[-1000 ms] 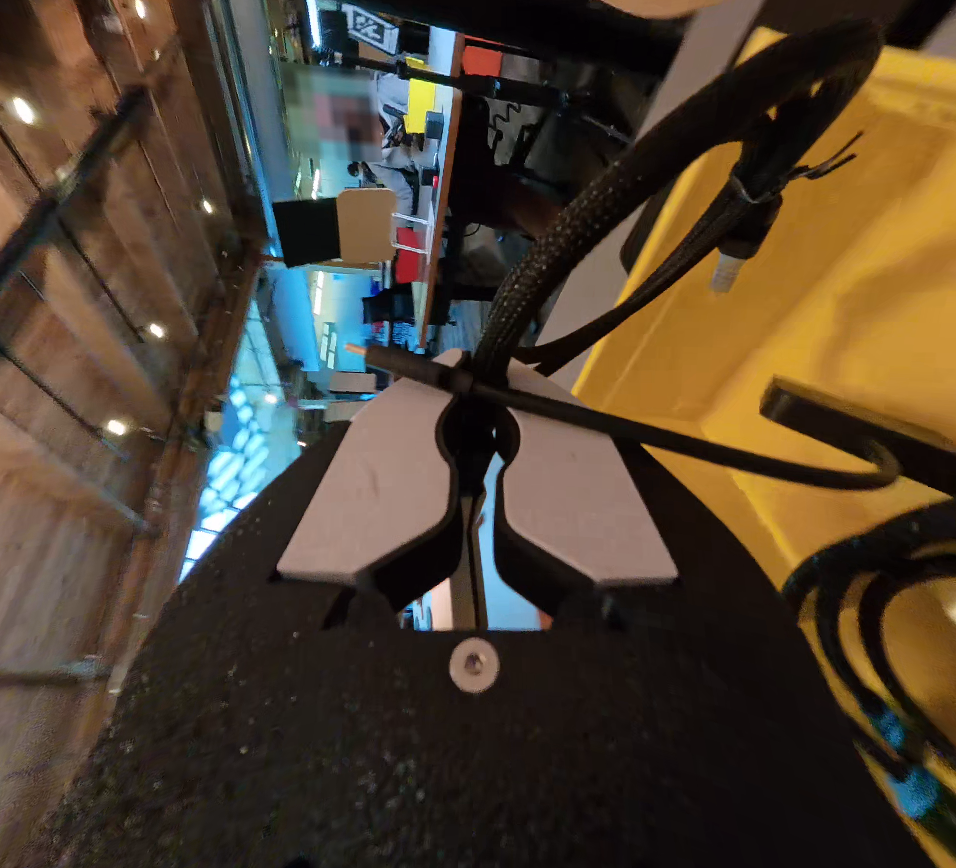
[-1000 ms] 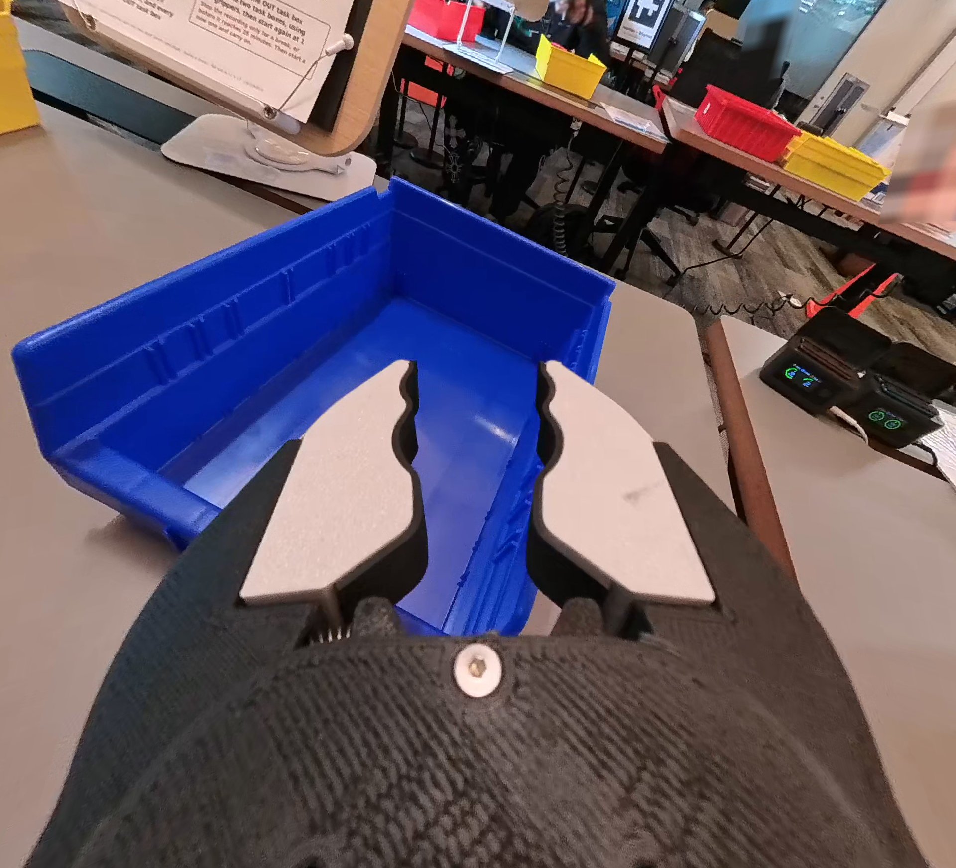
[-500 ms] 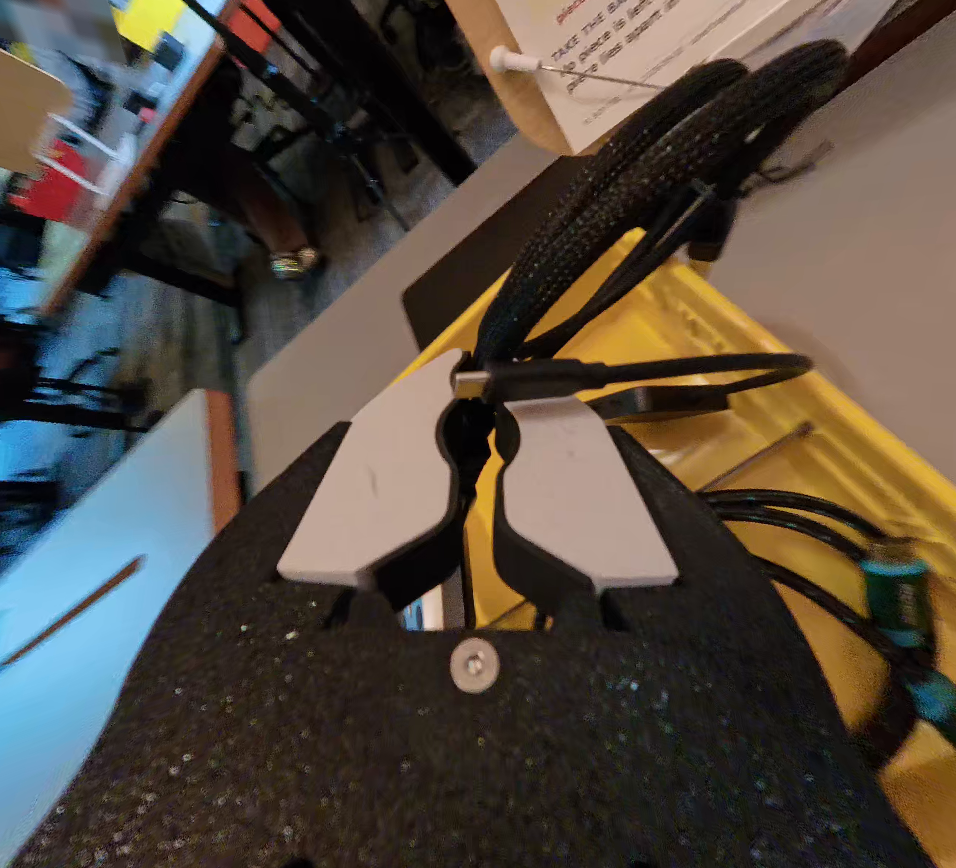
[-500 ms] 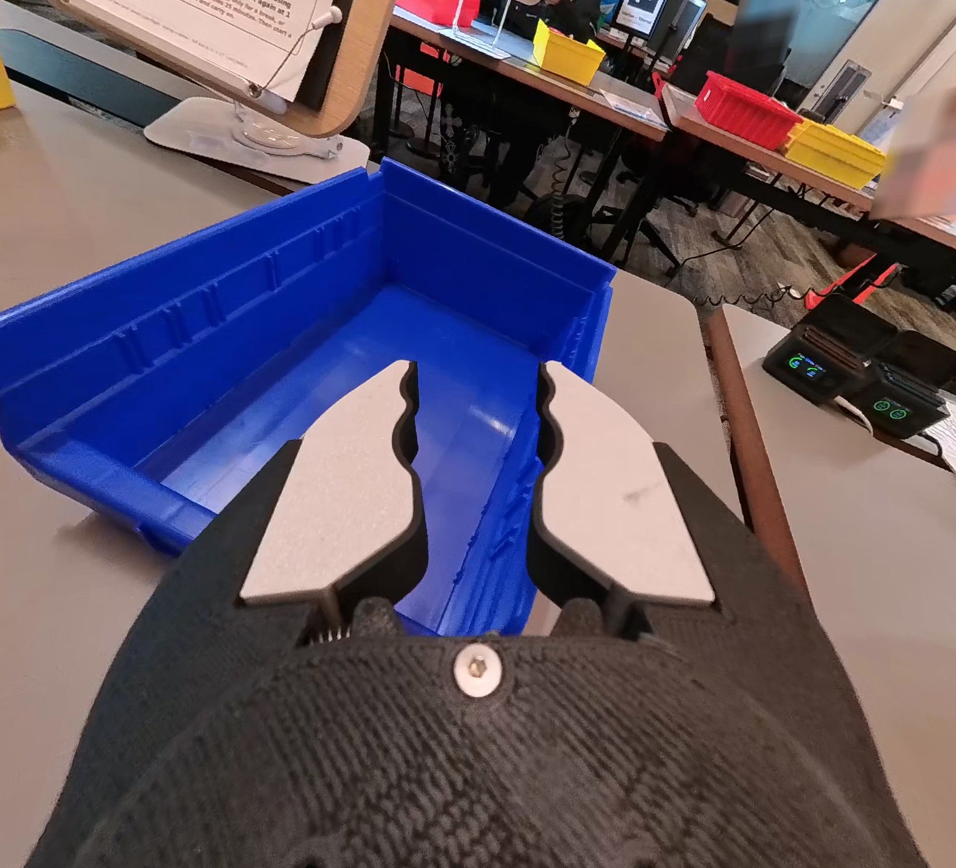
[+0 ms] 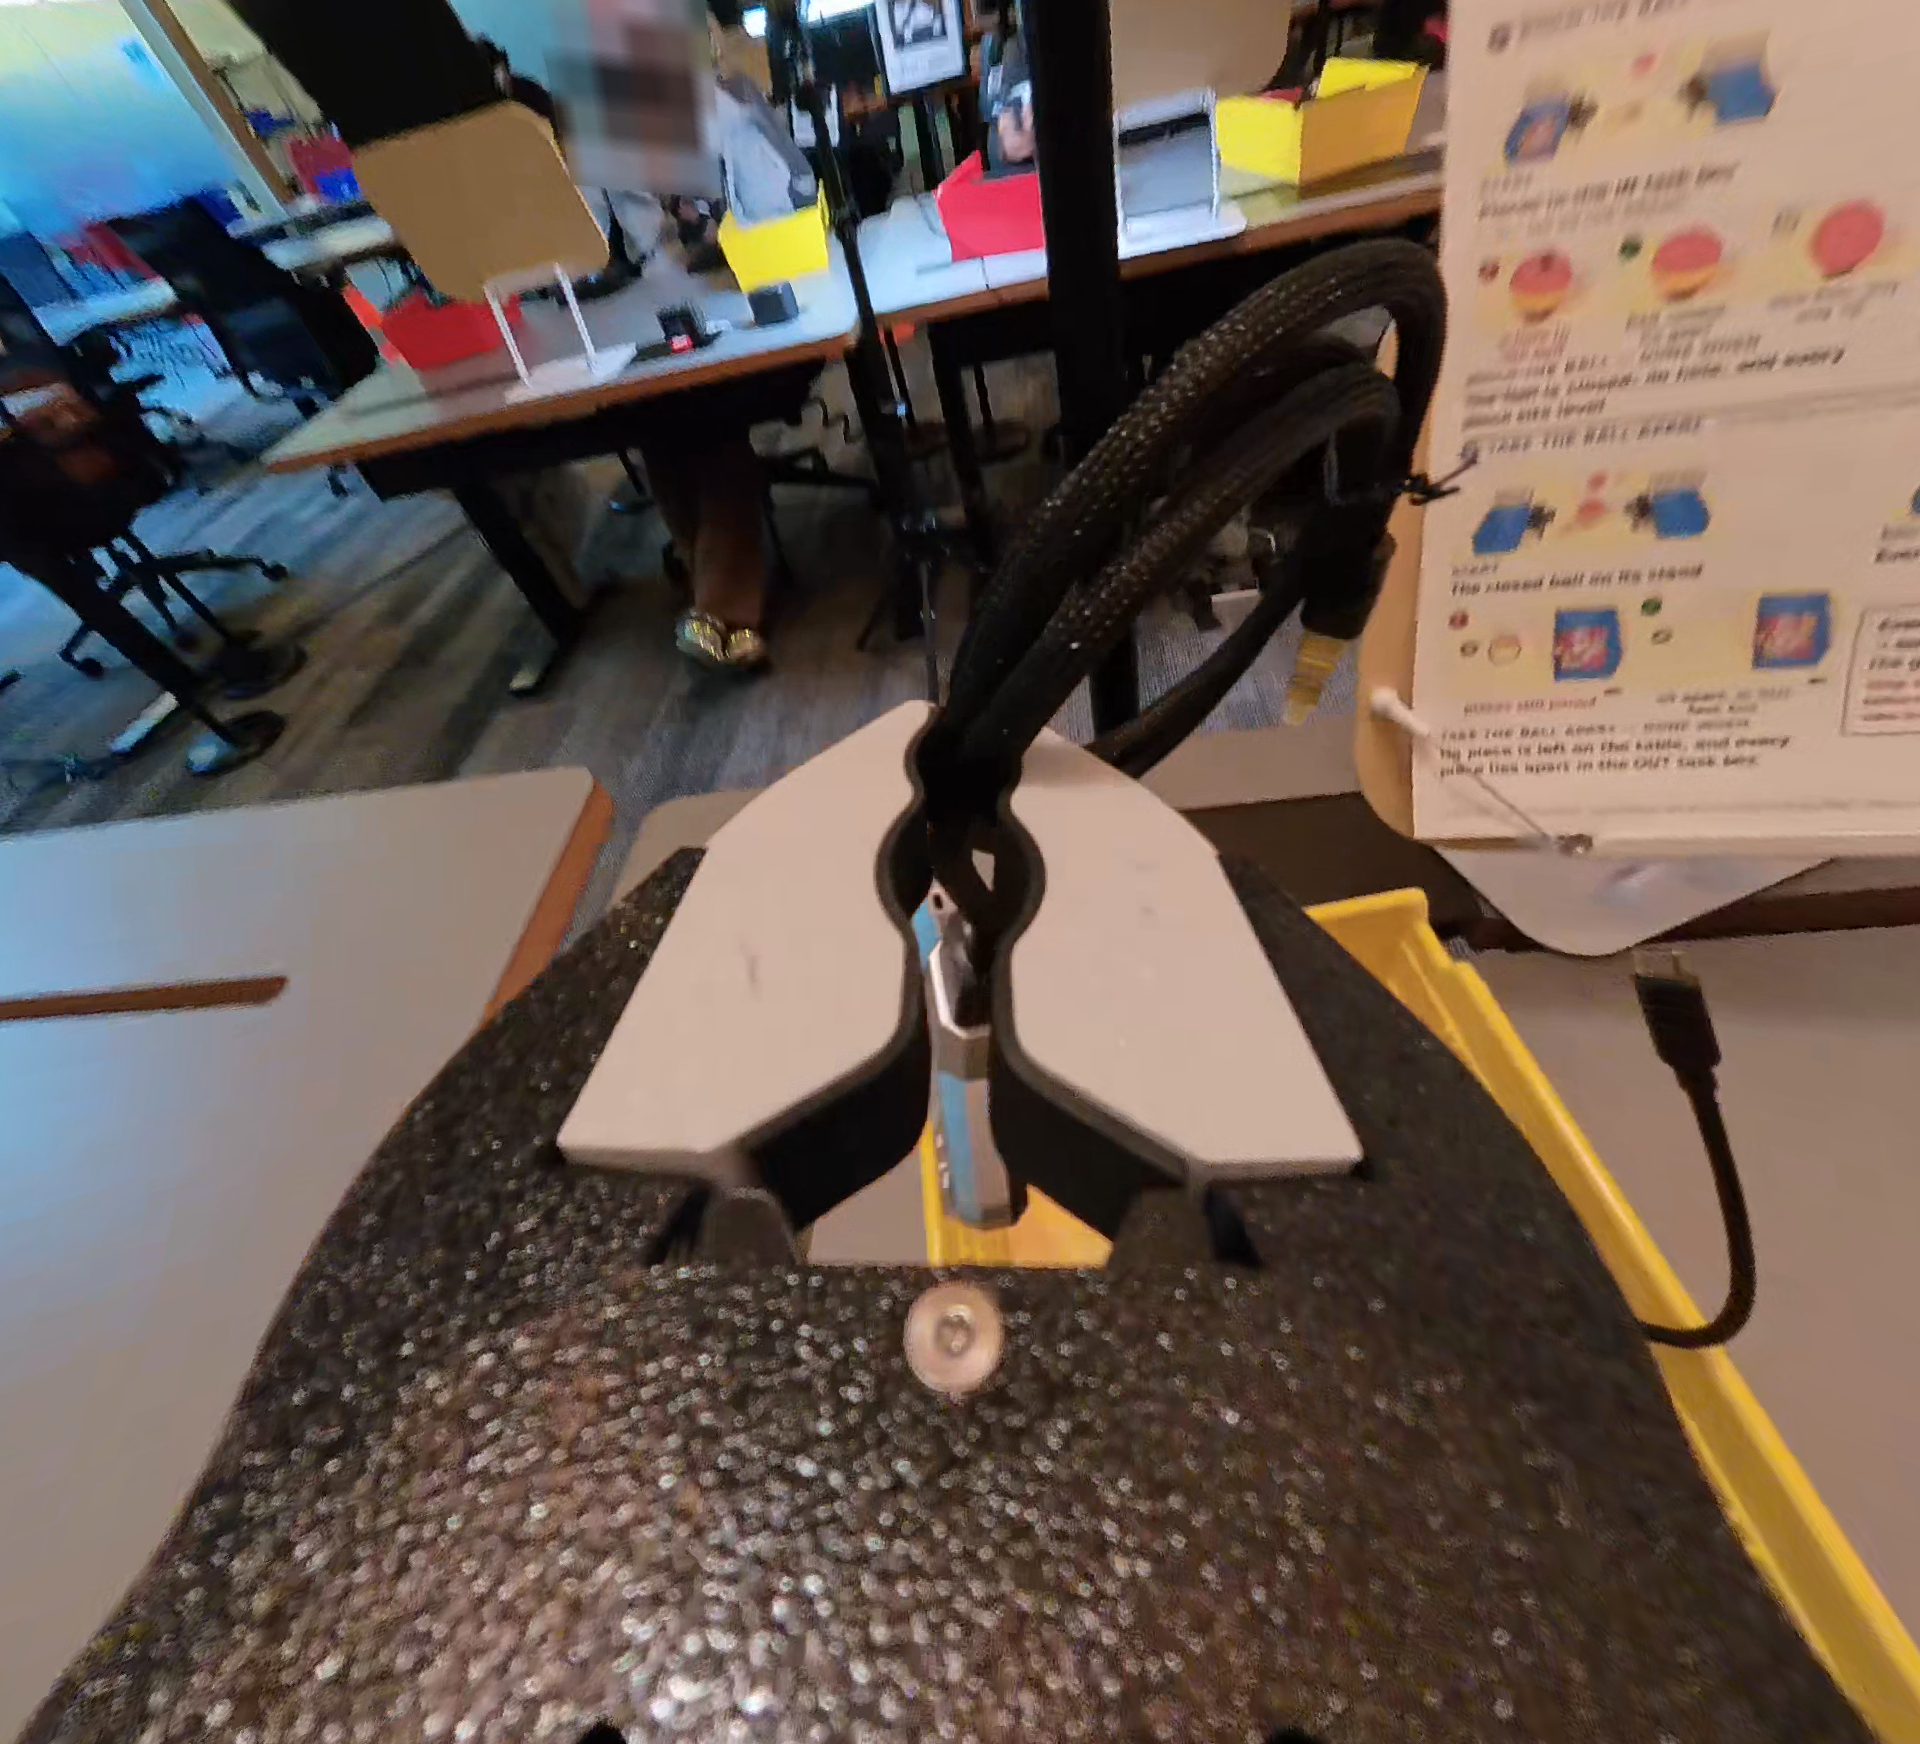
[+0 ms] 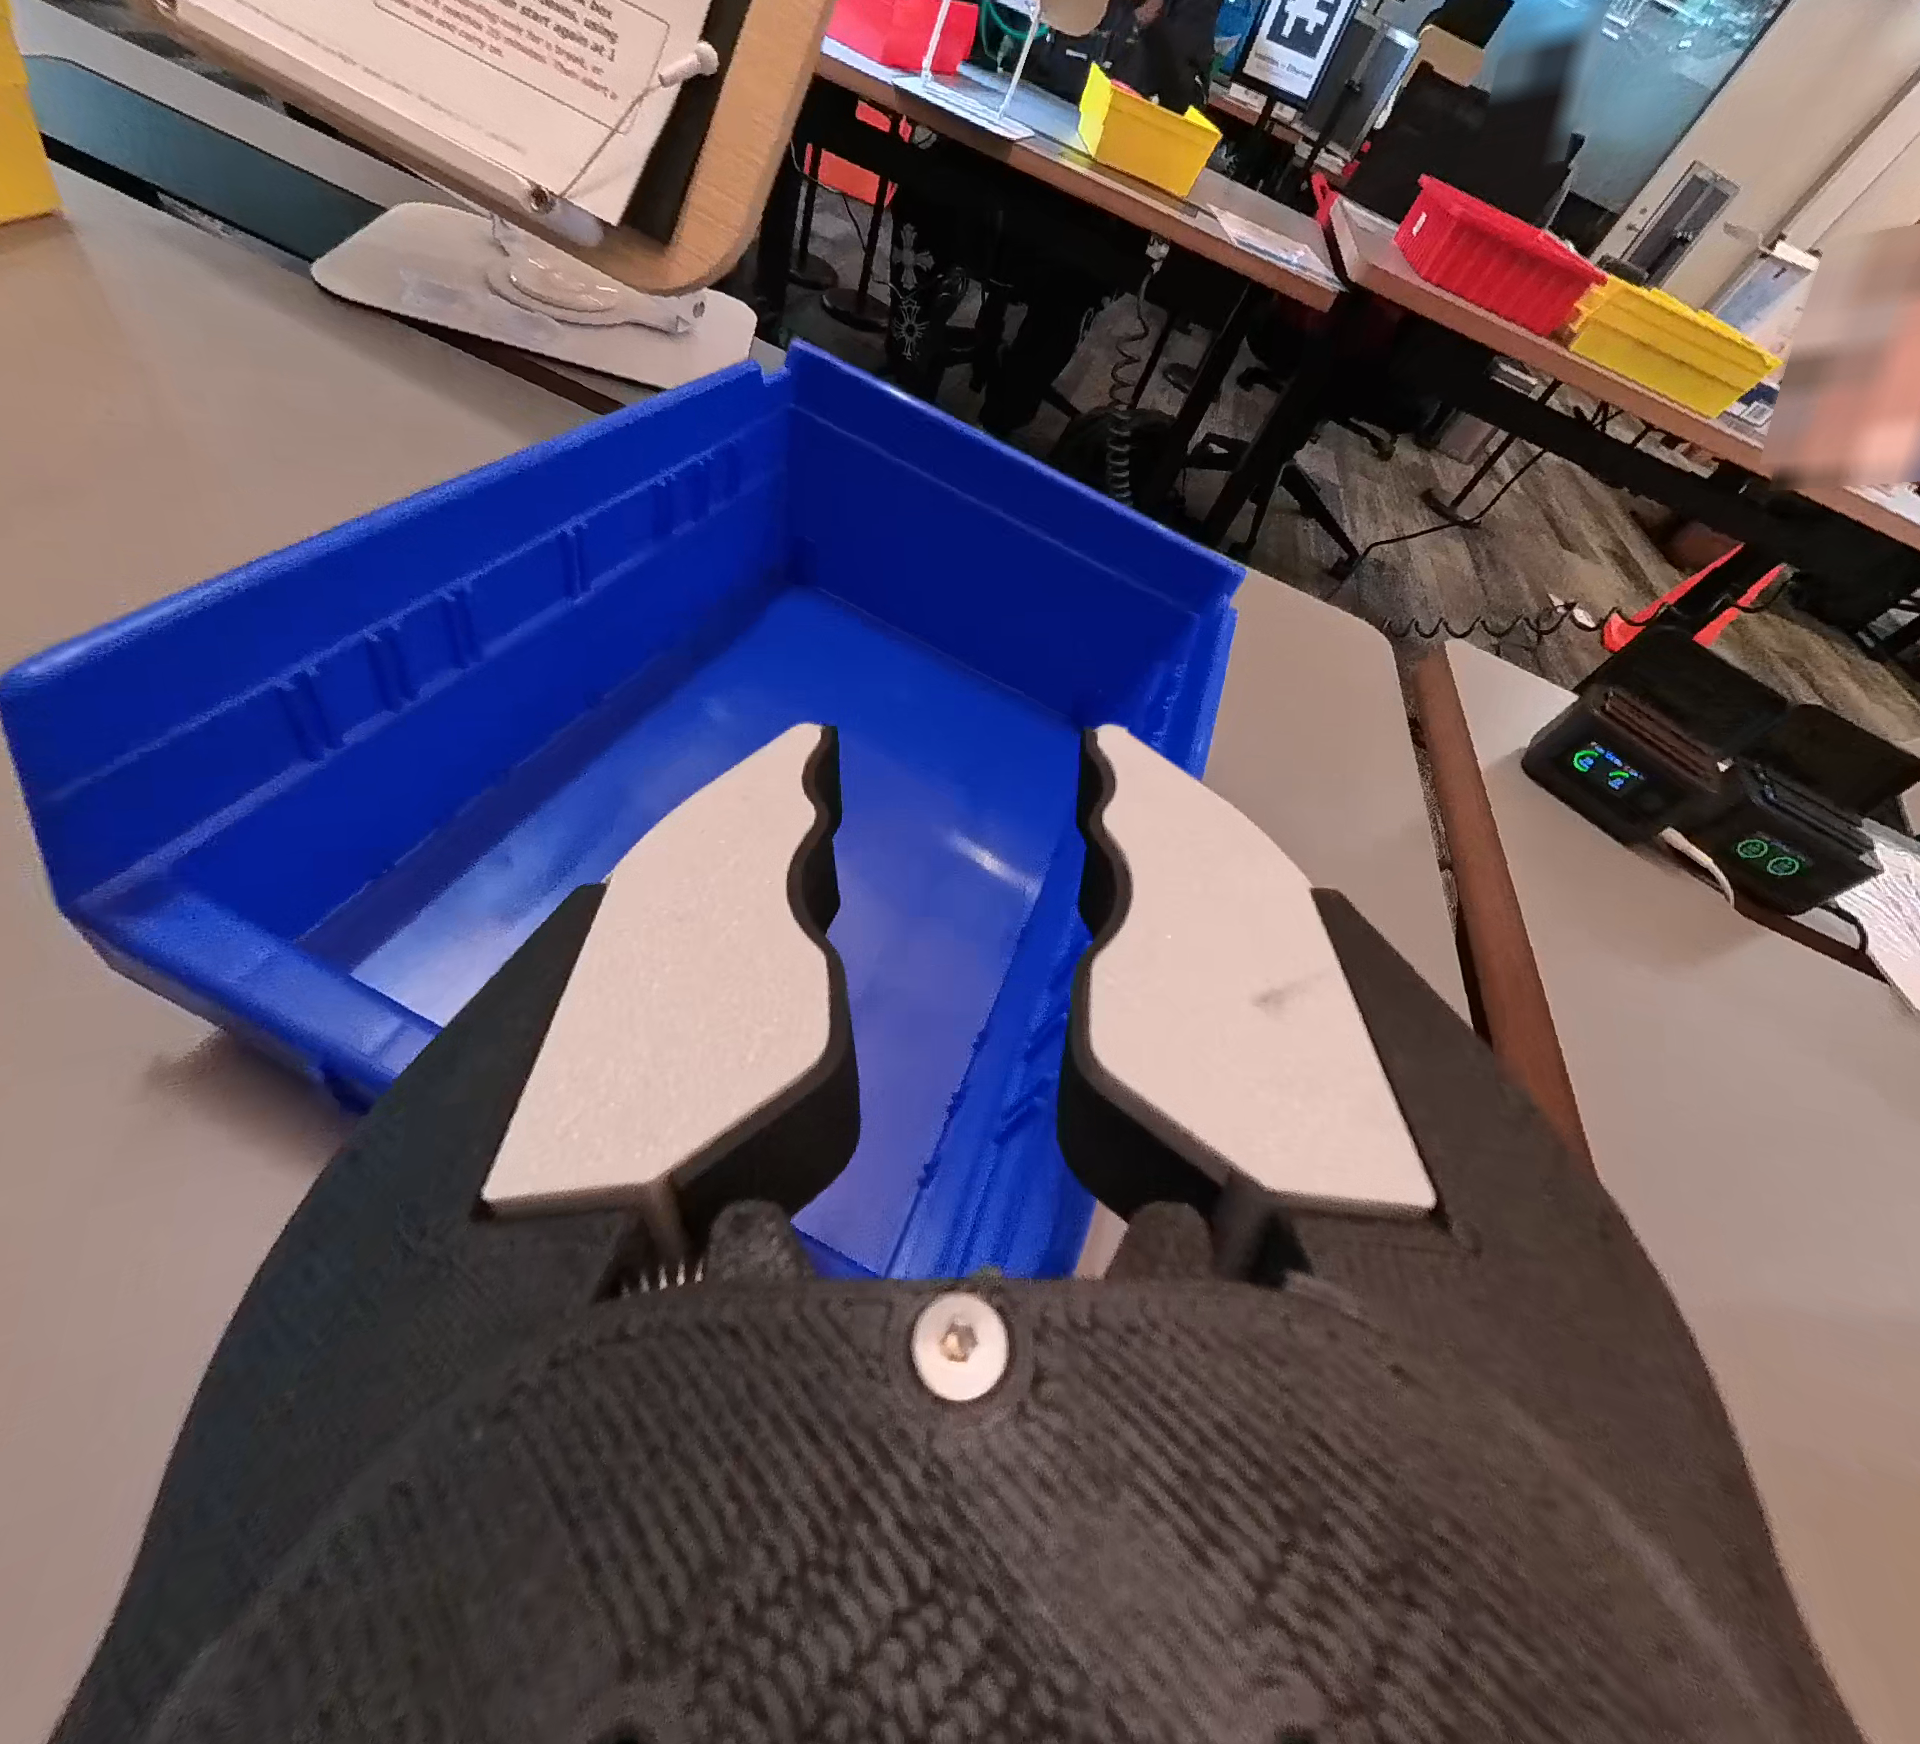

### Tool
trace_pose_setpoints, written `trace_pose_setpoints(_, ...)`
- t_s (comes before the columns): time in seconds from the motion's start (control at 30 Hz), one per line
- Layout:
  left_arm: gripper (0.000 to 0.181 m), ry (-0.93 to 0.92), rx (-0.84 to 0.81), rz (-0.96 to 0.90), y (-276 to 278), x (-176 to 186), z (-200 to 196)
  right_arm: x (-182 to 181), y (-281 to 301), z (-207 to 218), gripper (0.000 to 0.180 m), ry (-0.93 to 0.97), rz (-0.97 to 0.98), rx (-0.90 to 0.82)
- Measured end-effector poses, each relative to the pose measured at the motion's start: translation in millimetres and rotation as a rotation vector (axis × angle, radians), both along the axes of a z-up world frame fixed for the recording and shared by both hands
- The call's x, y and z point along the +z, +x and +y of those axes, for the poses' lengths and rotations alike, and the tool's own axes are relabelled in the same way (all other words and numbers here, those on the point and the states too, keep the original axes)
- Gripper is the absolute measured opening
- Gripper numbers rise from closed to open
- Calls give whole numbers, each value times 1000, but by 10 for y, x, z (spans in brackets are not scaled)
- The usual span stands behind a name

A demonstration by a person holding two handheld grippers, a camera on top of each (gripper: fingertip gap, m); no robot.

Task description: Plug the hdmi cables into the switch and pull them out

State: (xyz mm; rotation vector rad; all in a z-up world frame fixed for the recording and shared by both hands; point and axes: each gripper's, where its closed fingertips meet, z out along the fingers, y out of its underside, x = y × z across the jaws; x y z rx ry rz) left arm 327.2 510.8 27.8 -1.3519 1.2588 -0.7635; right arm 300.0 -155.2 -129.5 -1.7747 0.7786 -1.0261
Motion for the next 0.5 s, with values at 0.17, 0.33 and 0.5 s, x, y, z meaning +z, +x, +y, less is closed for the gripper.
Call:
trace_pose_setpoints(0.17,6,104,-171,-17,-167,463,-499,158,-116,332,44,32,-28,85)
trace_pose_setpoints(0.33,6,102,-434,36,-433,410,-1546,336,-515,1216,45,112,-35,349)
trace_pose_setpoints(0.5,6,5,-700,72,-816,-10,-2728,221,-1065,2078,50,58,0,613)
